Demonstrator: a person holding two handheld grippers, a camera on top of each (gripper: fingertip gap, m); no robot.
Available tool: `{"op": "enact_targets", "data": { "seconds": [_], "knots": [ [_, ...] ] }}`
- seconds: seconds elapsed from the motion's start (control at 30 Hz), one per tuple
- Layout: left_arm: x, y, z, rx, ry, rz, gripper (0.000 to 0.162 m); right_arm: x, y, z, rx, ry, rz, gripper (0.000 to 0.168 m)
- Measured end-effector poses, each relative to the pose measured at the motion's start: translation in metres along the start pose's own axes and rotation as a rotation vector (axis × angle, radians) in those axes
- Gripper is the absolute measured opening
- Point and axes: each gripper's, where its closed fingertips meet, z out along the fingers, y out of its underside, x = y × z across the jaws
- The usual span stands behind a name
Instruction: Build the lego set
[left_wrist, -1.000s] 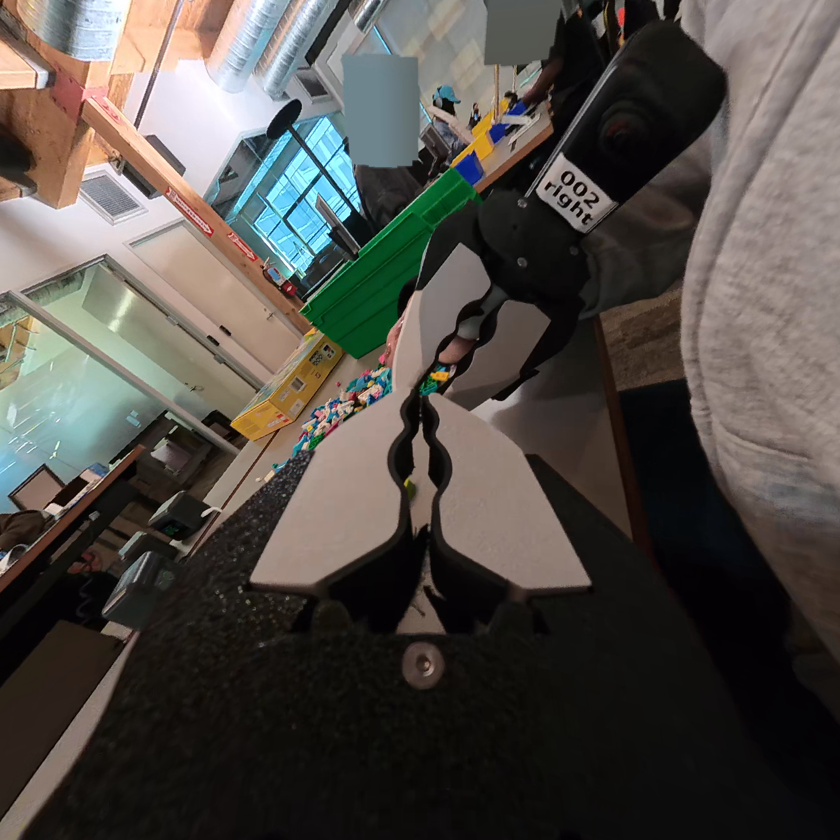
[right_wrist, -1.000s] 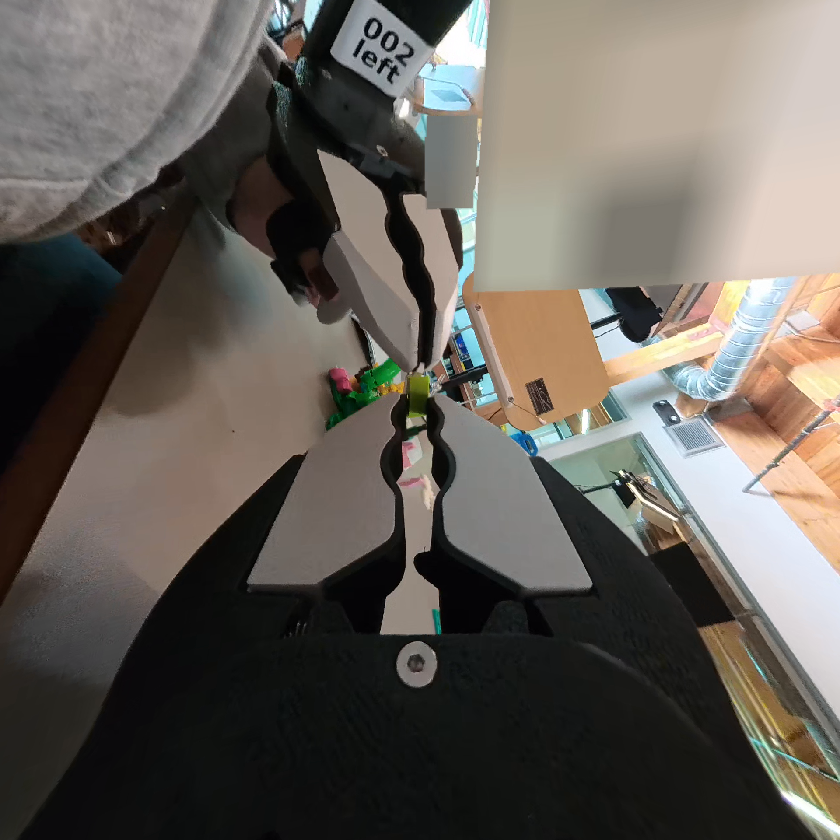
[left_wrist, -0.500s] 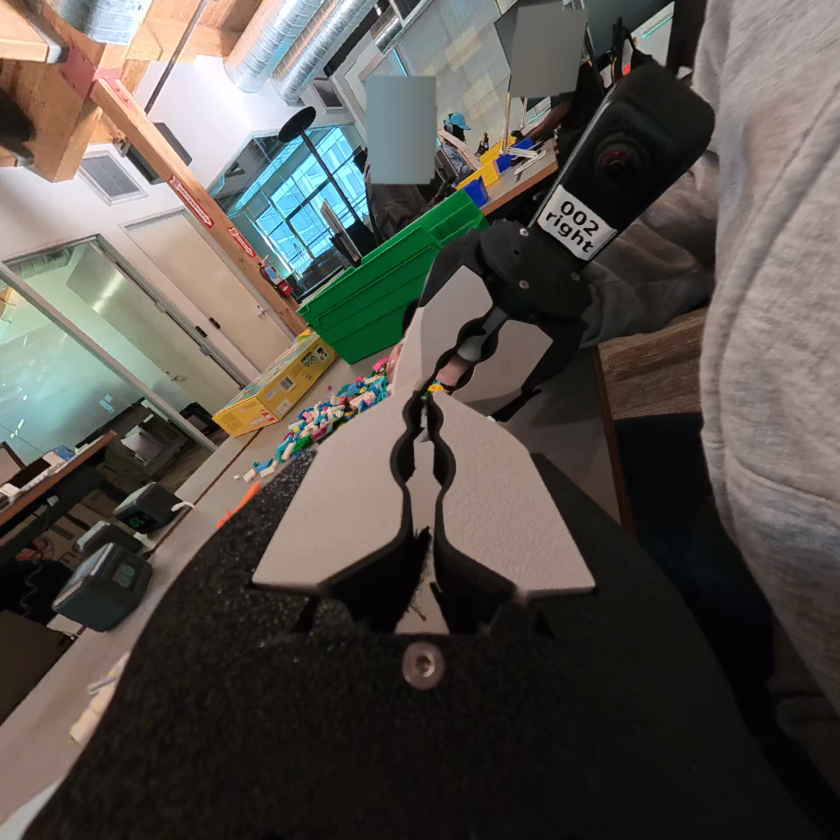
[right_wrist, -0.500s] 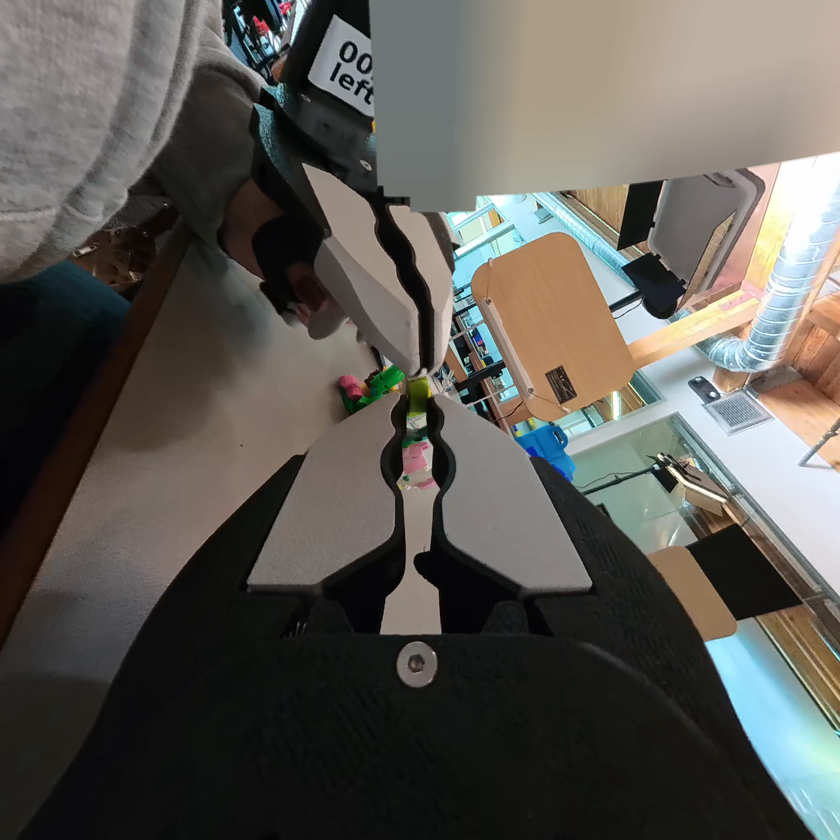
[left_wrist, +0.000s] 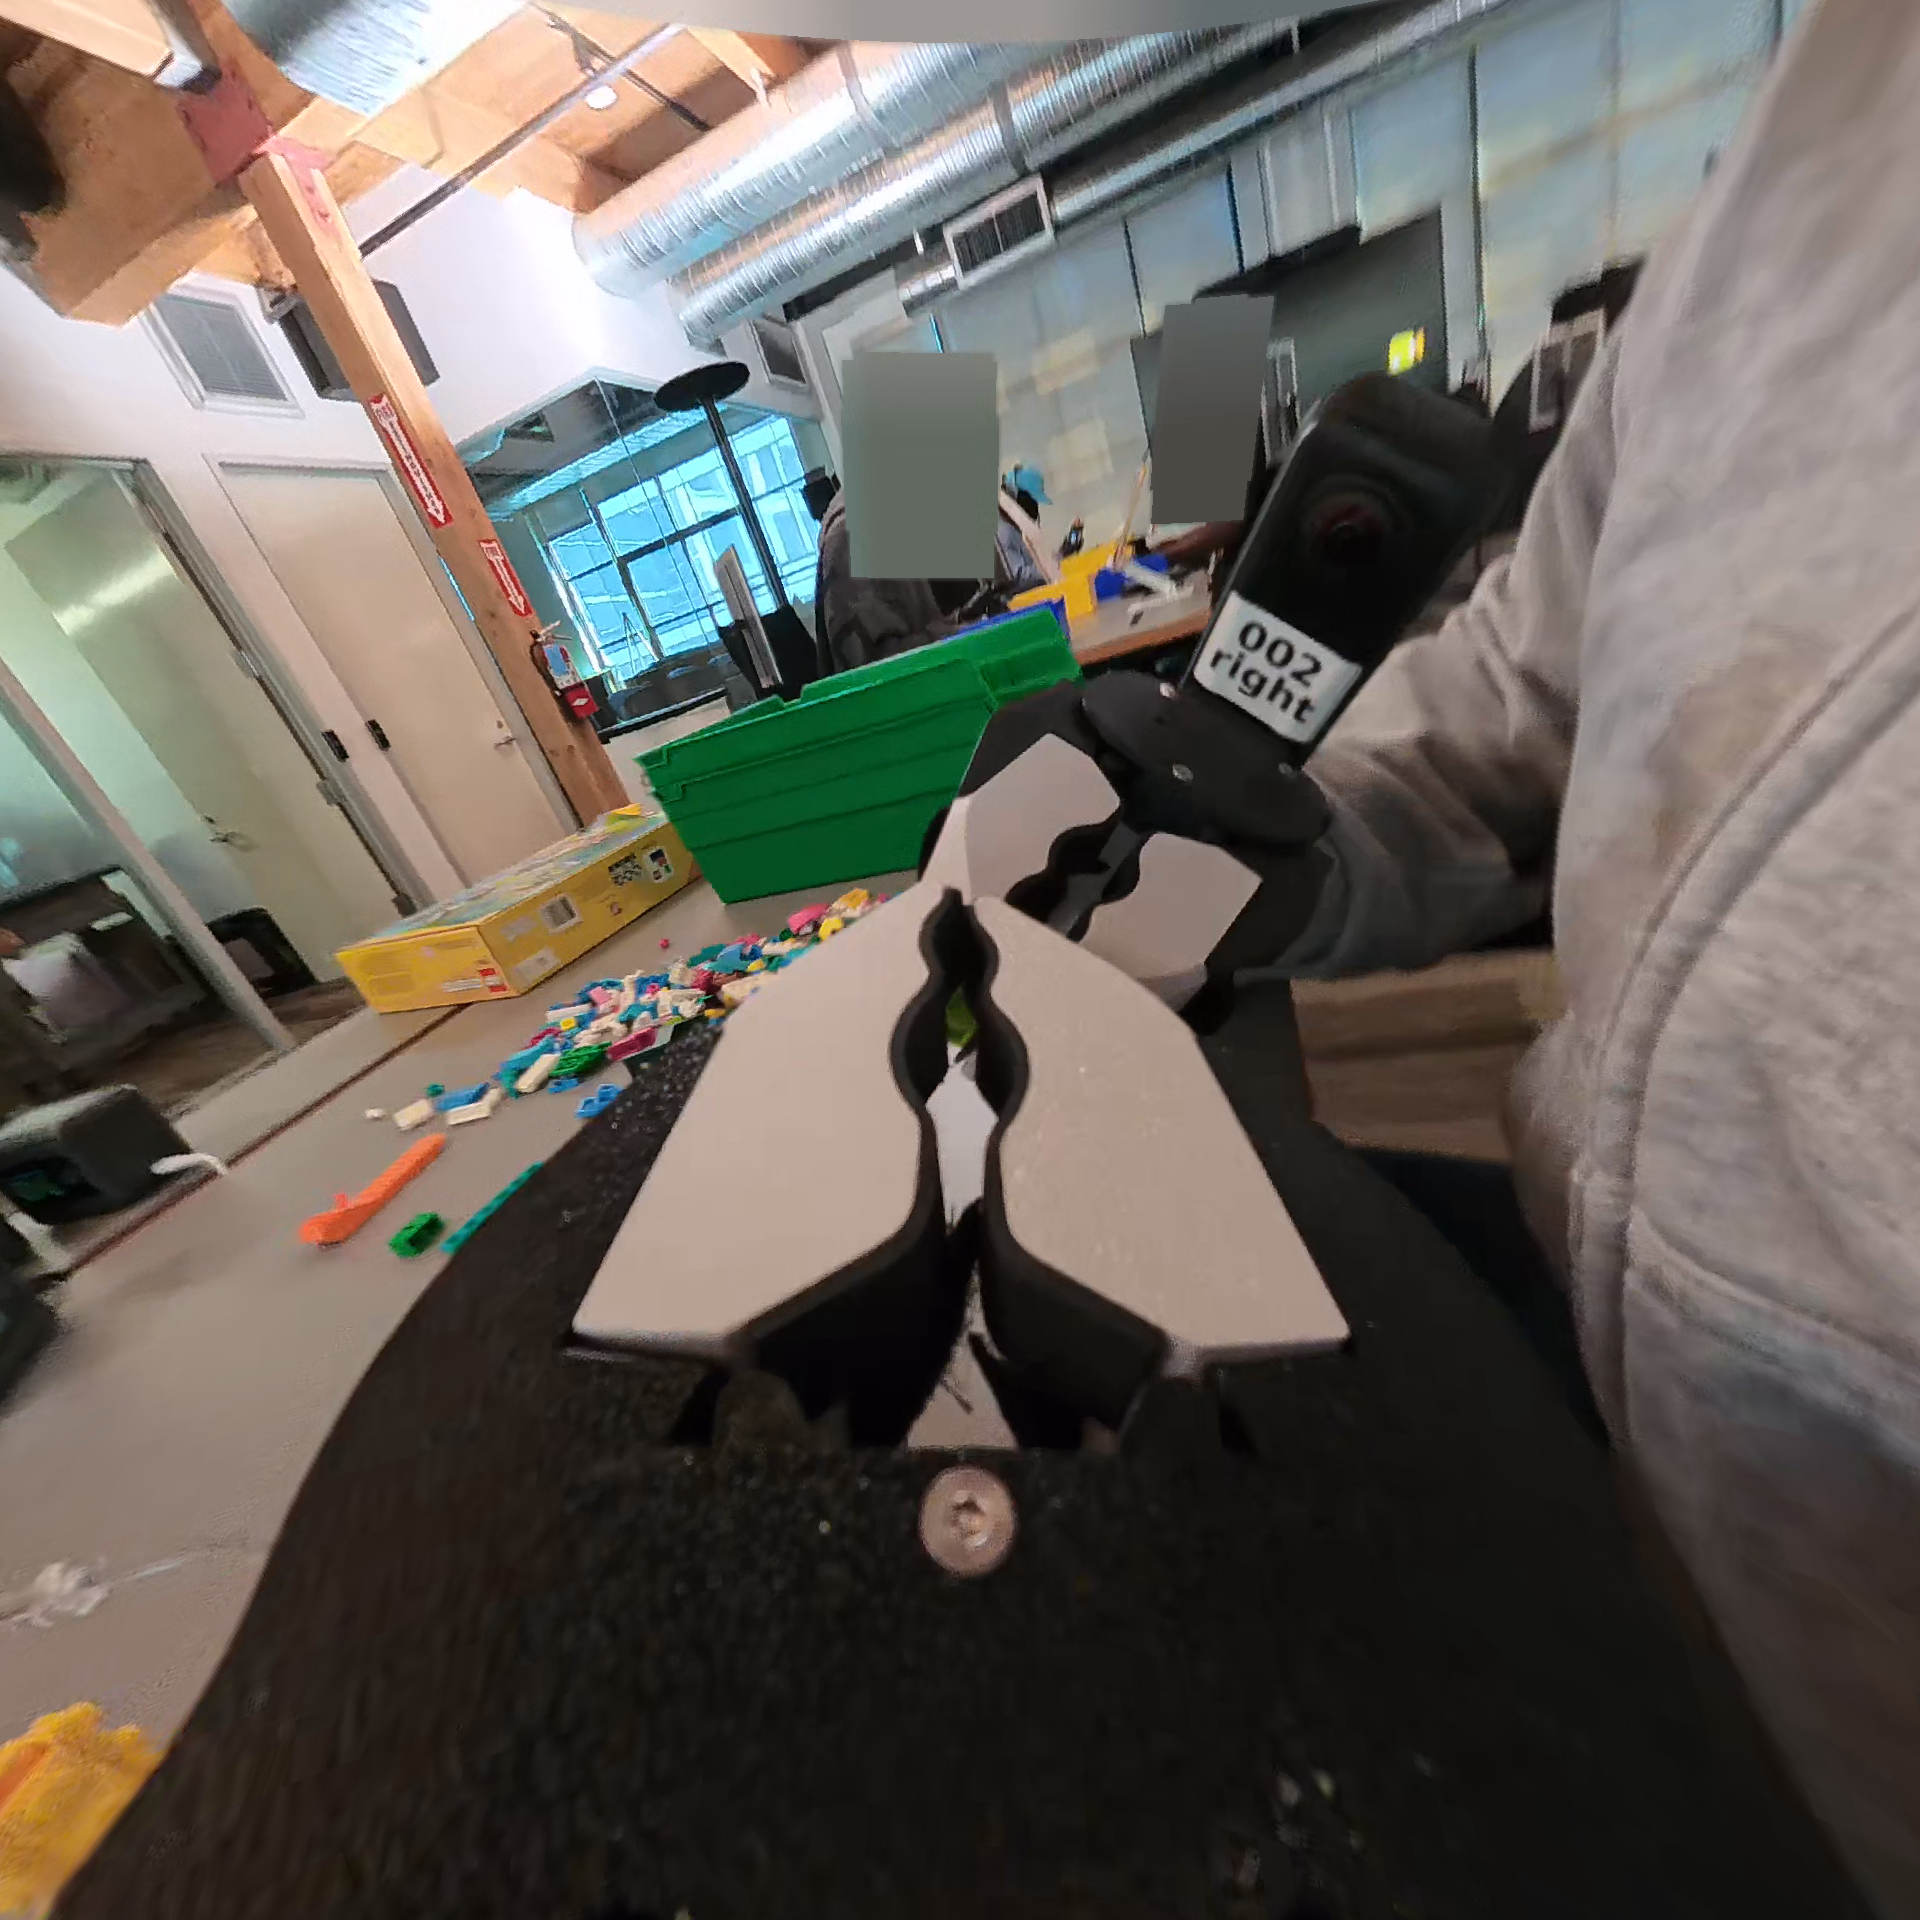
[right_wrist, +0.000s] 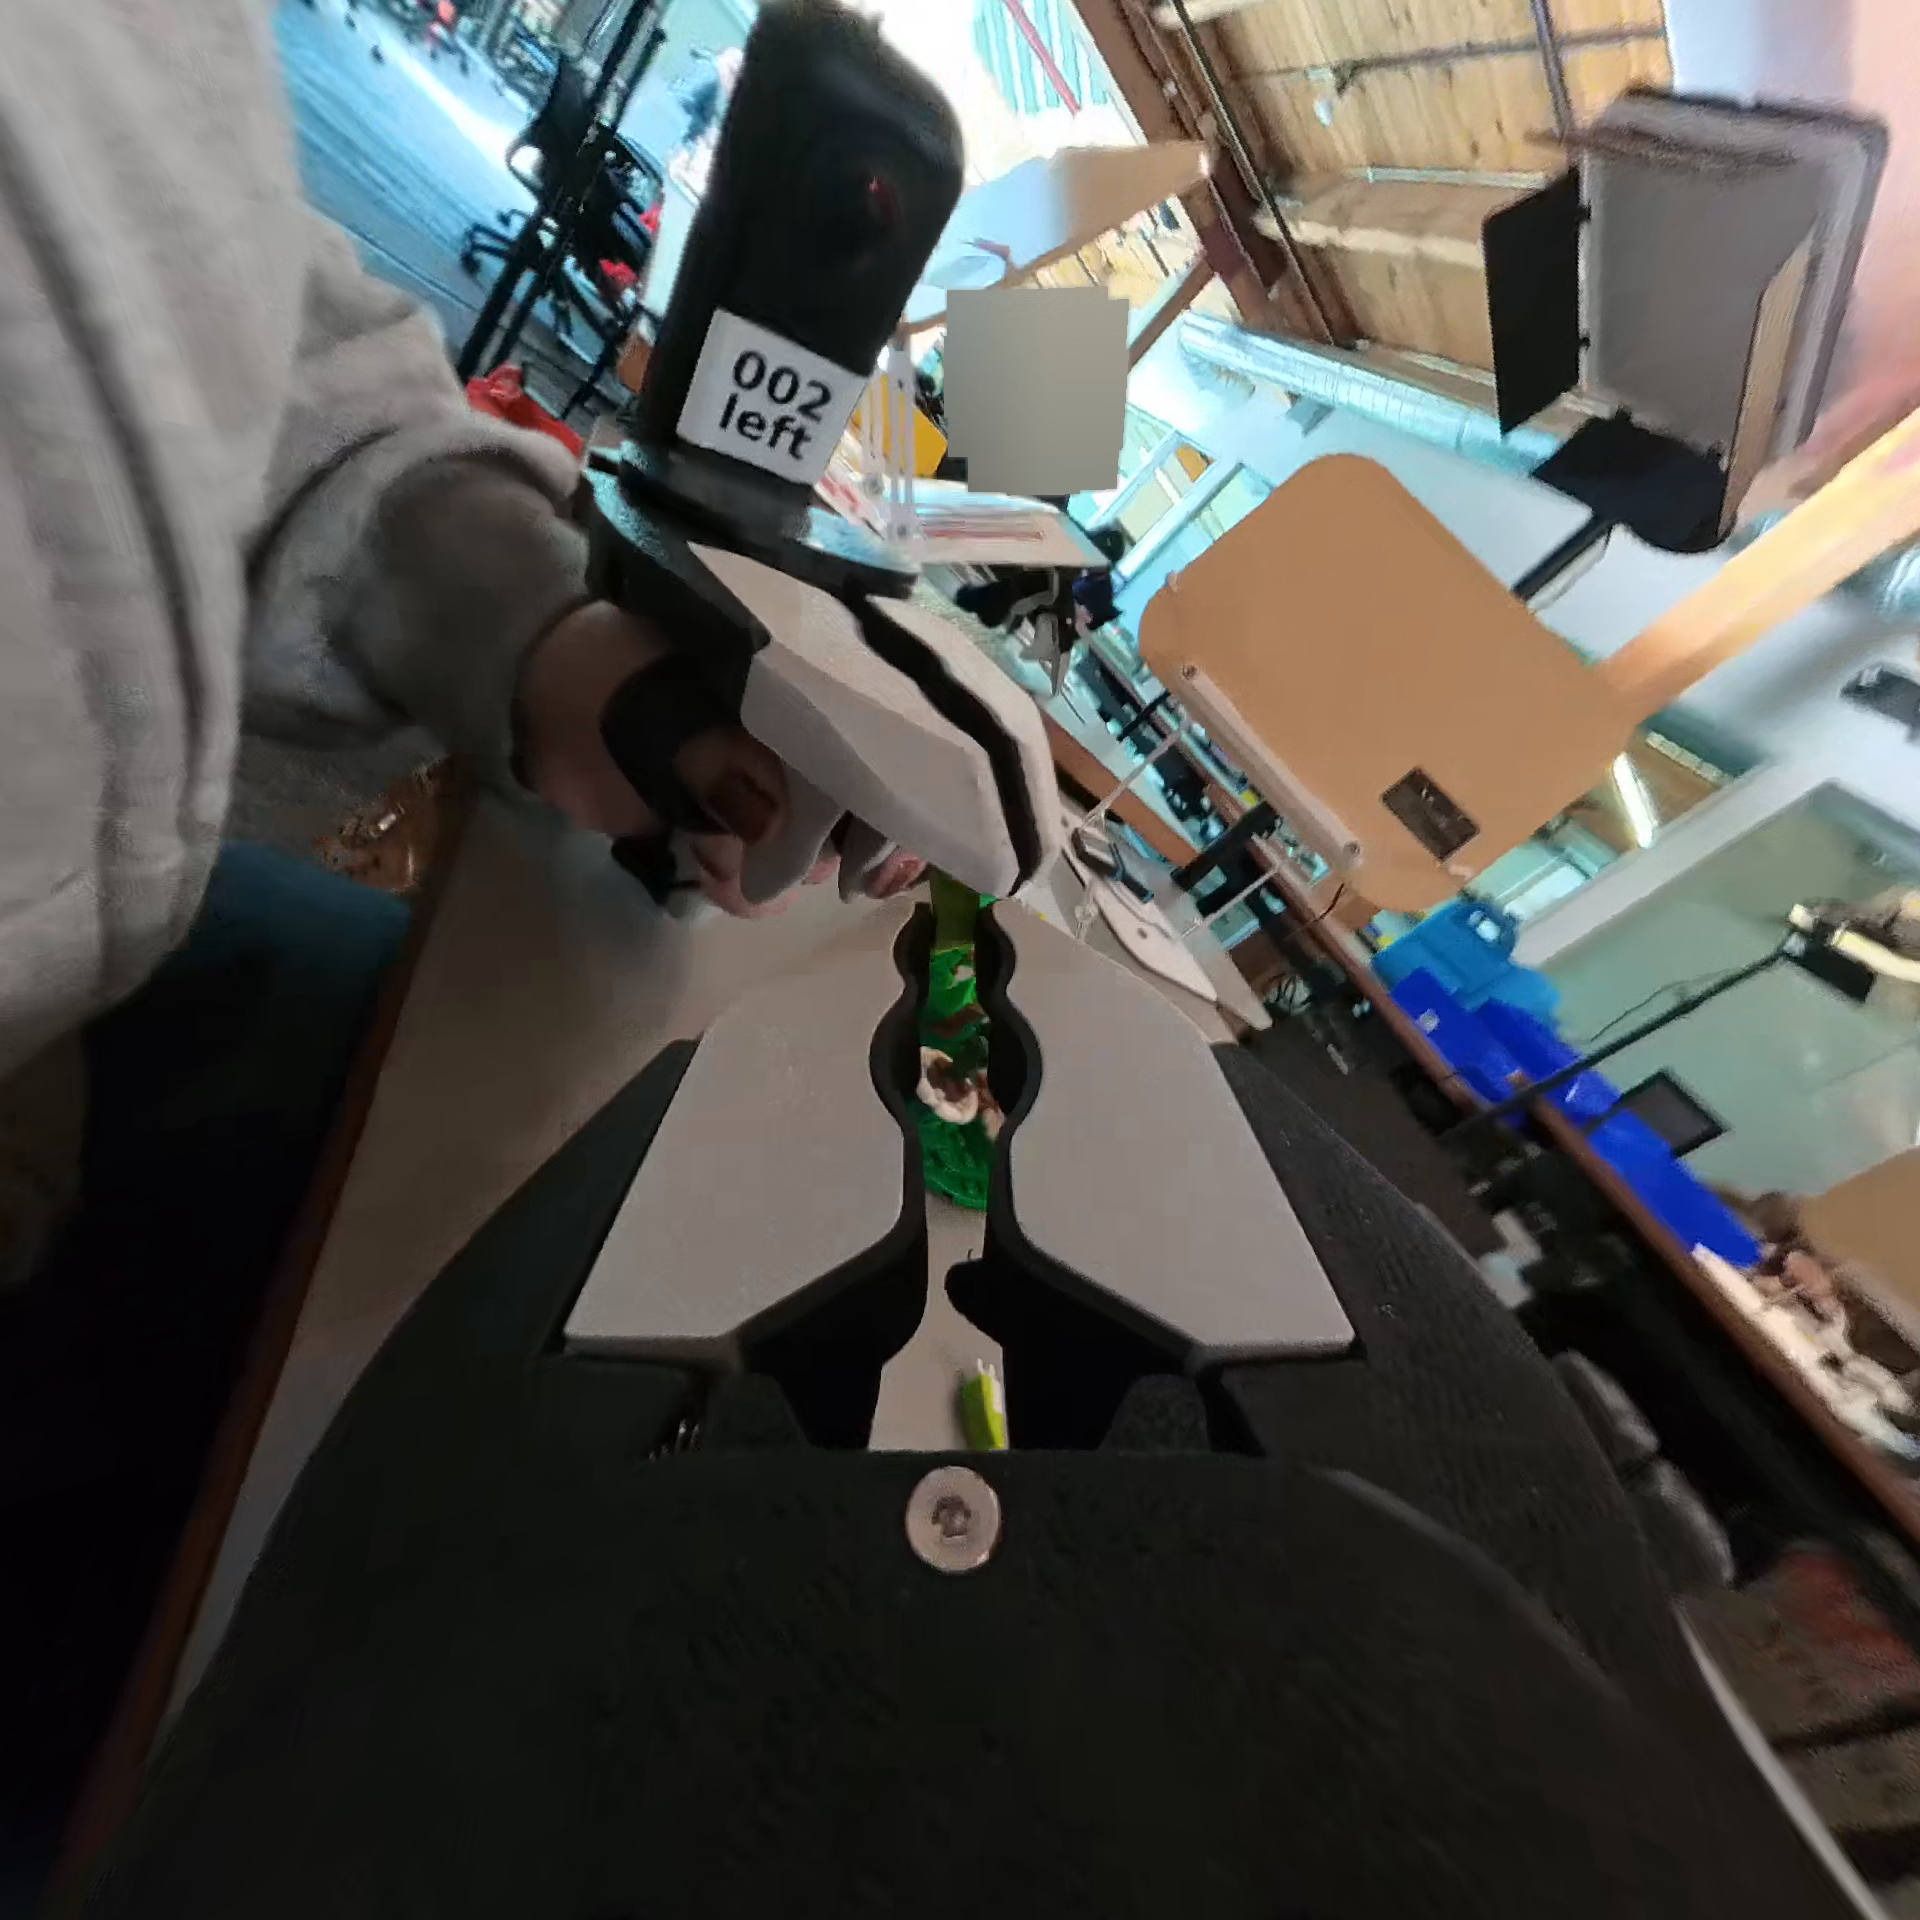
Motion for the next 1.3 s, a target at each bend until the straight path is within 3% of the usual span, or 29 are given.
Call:
{"op": "enact_targets", "data": {
  "seconds": [0.1, 0.4, 0.67, 0.8, 0.97, 1.13, 1.23, 1.3],
  "knots": [
    [-0.011, 0.0, -0.001, 0.007, -0.025, -0.067, 0.0, 0.01, 0.006, 0.003, -0.061, 0.043, 0.045, 0.007],
    [-0.022, 0.016, -0.006, -0.072, -0.016, -0.2, 0.0, 0.013, 0.036, 0.0, -0.211, 0.053, -0.087, 0.007],
    [-0.042, 0.061, -0.041, -0.466, -0.166, -0.279, 0.0, 0.013, 0.069, -0.007, -0.399, 0.034, -0.215, 0.007],
    [-0.048, 0.053, -0.067, -0.49, -0.27, -0.242, 0.0, 0.009, 0.074, -0.005, -0.432, 0.036, -0.301, 0.007],
    [-0.031, 0.035, -0.098, -0.496, -0.278, -0.277, 0.005, 0.008, 0.076, -0.005, -0.429, 0.064, -0.281, 0.007],
    [0.015, 0.047, -0.145, -0.766, -0.259, -0.414, 0.007, 0.013, 0.076, -0.005, -0.424, 0.094, -0.231, 0.007],
    [0.041, 0.083, -0.198, -1.153, -0.481, -0.66, 0.015, 0.012, 0.076, -0.003, -0.423, 0.092, -0.213, 0.007],
    [0.072, 0.084, -0.189, -1.161, -0.421, -0.806, 0.021, 0.009, 0.076, -0.002, -0.422, 0.084, -0.215, 0.007]
  ]
}}
